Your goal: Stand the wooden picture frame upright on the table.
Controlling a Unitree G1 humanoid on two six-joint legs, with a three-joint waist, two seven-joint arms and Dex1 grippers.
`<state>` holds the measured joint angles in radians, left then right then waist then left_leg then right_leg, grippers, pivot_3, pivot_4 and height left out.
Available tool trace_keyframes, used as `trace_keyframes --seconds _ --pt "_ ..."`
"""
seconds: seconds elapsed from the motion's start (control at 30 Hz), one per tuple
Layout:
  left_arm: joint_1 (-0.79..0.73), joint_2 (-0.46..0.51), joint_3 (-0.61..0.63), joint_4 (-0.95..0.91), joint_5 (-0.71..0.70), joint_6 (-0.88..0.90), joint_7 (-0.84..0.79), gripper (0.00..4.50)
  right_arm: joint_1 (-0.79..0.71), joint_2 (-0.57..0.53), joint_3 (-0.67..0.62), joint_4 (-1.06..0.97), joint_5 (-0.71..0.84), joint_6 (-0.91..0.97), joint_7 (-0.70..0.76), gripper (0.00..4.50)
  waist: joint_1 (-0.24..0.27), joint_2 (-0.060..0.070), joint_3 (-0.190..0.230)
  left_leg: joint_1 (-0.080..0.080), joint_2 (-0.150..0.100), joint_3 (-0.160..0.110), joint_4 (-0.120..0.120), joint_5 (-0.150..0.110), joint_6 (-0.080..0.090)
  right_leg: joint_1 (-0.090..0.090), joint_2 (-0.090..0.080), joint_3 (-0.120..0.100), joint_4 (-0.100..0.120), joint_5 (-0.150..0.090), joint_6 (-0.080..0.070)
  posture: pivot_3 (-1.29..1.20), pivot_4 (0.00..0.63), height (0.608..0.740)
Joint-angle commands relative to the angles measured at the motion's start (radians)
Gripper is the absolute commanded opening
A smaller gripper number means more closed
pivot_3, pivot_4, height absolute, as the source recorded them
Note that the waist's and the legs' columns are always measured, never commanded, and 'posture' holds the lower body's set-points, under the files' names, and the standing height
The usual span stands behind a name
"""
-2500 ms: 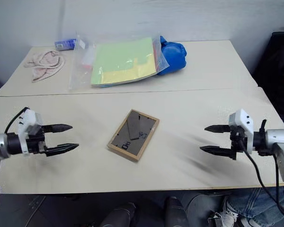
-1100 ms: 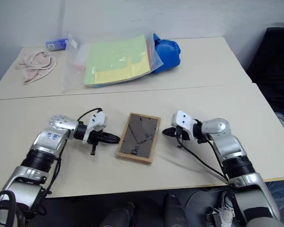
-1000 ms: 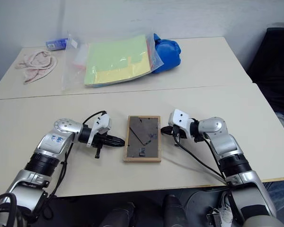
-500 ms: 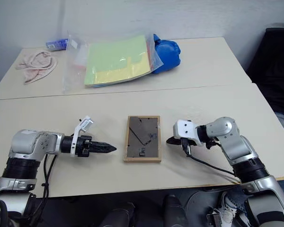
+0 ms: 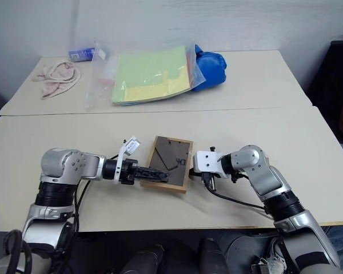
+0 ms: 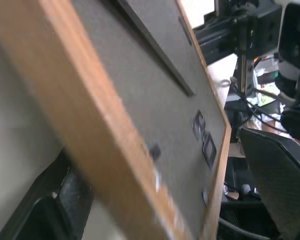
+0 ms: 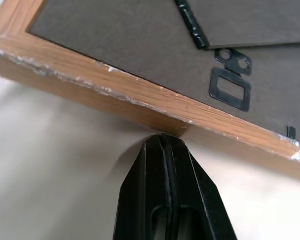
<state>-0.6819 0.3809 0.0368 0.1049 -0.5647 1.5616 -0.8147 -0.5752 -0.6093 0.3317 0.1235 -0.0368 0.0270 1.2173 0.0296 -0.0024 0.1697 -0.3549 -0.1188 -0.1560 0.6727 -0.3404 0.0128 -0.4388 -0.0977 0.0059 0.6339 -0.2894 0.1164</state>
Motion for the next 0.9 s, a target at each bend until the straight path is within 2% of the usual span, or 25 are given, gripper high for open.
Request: trace_keyframes --seconds 0.03,0.23,0.33,0.4,0.5,0.53,0.57,0.67,0.9 --pt "-0.023 -0.043 0.014 0.060 0.003 -0.028 0.054 3.90 0.011 -0.006 0.003 -0.036 0.004 -0.007 0.000 0.00 -0.001 0.000 0.000 0.000 0.000 0.000 0.001 0.000 0.000 0.000 0.000 0.000 0.000 0.000 0.000 0.00 0.150 0.740" --pt "-0.025 0.034 0.054 0.046 -0.070 -0.003 0.005 1.98 0.046 -0.049 -0.041 -0.068 0.028 0.018 -0.004 0.00 -0.009 0.000 0.000 -0.002 0.001 0.001 0.001 -0.001 -0.001 -0.004 0.000 0.001 0.002 0.000 0.000 0.00 0.150 0.740" --pt "-0.012 0.084 0.050 0.013 -0.116 -0.002 -0.030 1.23 0.057 -0.066 -0.083 -0.095 0.068 0.064 -0.008 0.00 -0.010 -0.001 0.000 -0.003 0.002 0.001 0.001 -0.001 -0.001 -0.005 0.000 0.001 0.002 0.000 0.000 0.00 0.150 0.740" --pt "-0.013 0.103 0.062 -0.008 -0.147 -0.007 -0.047 1.19 0.051 -0.077 -0.147 -0.127 0.149 0.176 -0.008 0.00 -0.012 -0.001 0.000 -0.003 0.002 0.001 0.000 -0.001 -0.002 -0.005 0.000 0.001 0.002 0.000 0.000 0.00 0.150 0.740" --pt "-0.019 0.122 0.069 -0.052 -0.182 -0.027 -0.069 1.19 0.010 -0.082 -0.262 -0.217 0.366 0.490 0.006 0.50 -0.011 -0.001 0.002 -0.004 0.003 0.001 0.000 -0.001 -0.002 -0.006 0.000 0.001 0.002 0.000 -0.001 0.00 0.150 0.740" --pt "-0.018 0.127 0.065 -0.071 -0.191 -0.039 -0.076 1.19 -0.006 -0.075 -0.283 -0.247 0.426 0.572 0.001 0.99 -0.011 -0.001 0.002 -0.005 0.003 0.001 0.001 -0.001 -0.002 -0.006 0.000 0.001 0.002 0.000 -0.001 0.00 0.150 0.740" --pt "-0.017 0.130 0.062 -0.083 -0.197 -0.049 -0.080 1.19 -0.015 -0.071 -0.294 -0.268 0.461 0.624 -0.006 1.11 -0.012 -0.001 0.002 -0.005 0.003 0.001 0.001 -0.001 -0.002 -0.006 0.000 0.001 0.002 0.000 -0.001 0.00 0.150 0.740" --pt "-0.017 0.140 0.034 -0.122 -0.203 -0.085 -0.091 1.19 -0.090 -0.007 -0.323 -0.313 0.576 0.802 -0.083 2.10 -0.016 -0.001 0.002 -0.005 0.004 0.001 0.001 -0.002 -0.002 -0.006 0.001 0.002 0.001 0.000 -0.002 0.00 0.150 0.740" --pt "-0.027 0.152 -0.019 -0.131 -0.198 -0.148 -0.102 1.19 -0.233 0.125 -0.291 -0.250 0.622 0.919 -0.216 4.40 -0.025 -0.001 0.002 -0.005 0.005 0.000 0.000 -0.002 -0.003 -0.007 0.001 0.003 0.002 -0.001 -0.002 0.00 0.150 0.740"
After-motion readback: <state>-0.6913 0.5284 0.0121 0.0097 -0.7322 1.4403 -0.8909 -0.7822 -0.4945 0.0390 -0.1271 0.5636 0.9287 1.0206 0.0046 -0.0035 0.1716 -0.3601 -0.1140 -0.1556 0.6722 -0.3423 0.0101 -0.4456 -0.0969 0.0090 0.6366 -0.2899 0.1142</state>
